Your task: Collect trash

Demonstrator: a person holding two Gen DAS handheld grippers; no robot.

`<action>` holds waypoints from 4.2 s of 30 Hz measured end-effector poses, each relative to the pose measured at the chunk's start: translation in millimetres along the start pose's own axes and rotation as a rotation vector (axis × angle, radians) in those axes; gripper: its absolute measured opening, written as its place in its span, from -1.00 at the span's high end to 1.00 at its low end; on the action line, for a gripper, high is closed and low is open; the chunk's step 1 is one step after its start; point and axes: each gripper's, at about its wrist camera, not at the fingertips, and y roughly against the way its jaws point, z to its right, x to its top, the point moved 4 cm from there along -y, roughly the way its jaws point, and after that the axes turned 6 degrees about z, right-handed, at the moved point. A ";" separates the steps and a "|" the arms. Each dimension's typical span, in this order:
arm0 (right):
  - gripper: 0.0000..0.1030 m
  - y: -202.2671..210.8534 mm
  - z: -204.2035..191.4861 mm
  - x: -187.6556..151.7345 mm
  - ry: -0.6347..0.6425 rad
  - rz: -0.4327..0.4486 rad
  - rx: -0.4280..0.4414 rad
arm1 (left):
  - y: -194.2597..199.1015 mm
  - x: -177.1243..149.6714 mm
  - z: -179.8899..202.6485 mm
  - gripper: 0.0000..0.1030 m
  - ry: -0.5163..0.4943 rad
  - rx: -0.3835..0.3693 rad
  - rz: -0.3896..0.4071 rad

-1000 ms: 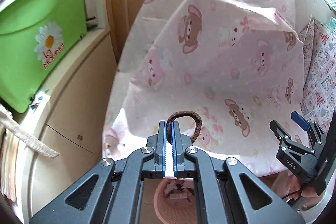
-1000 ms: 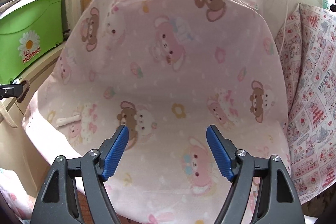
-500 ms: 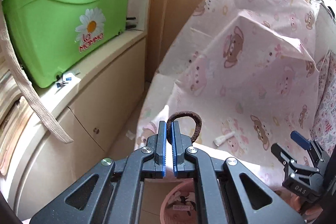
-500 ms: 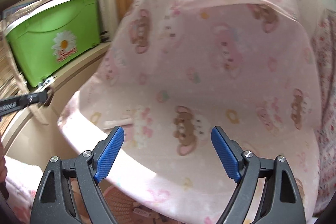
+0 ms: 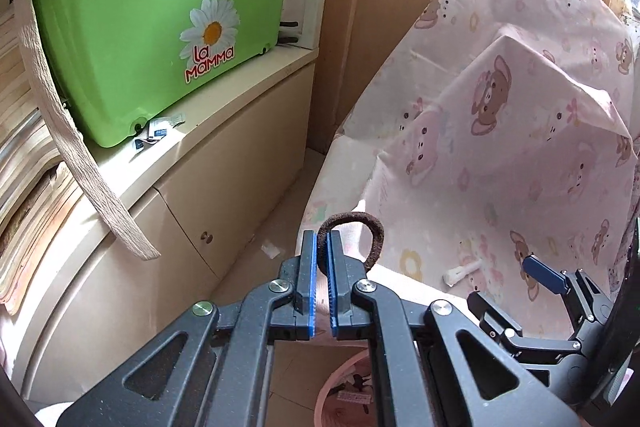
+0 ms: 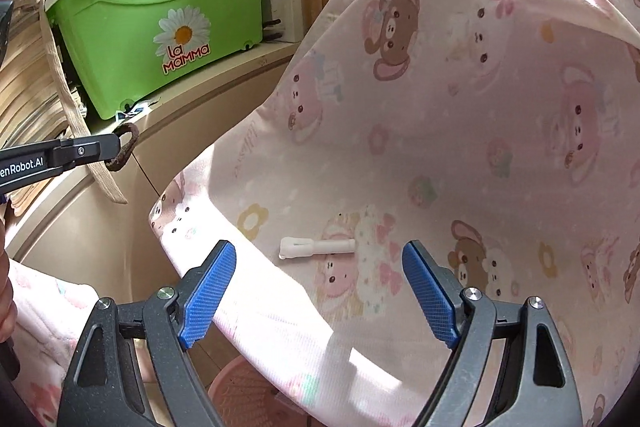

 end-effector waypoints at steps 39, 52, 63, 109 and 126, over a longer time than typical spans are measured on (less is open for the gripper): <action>0.89 -34.3 1.7 -8.7 0.013 -0.082 -0.020 | 11.7 8.4 7.4 0.92 -0.051 0.062 0.090; 0.96 -20.8 85.4 -4.0 -0.293 -0.083 0.003 | 15.4 9.5 9.3 0.92 -0.067 0.069 0.106; -0.39 -8.3 98.6 6.0 -0.279 -0.012 -0.010 | 17.1 9.6 9.4 0.92 -0.078 0.051 0.101; 0.92 -39.0 45.7 -6.1 -0.159 -0.042 -0.126 | 8.0 2.9 18.8 0.91 -0.095 0.039 0.068; 0.99 23.2 78.3 -0.3 -0.190 0.032 -0.054 | 15.5 -0.6 24.4 0.92 -0.107 0.006 0.065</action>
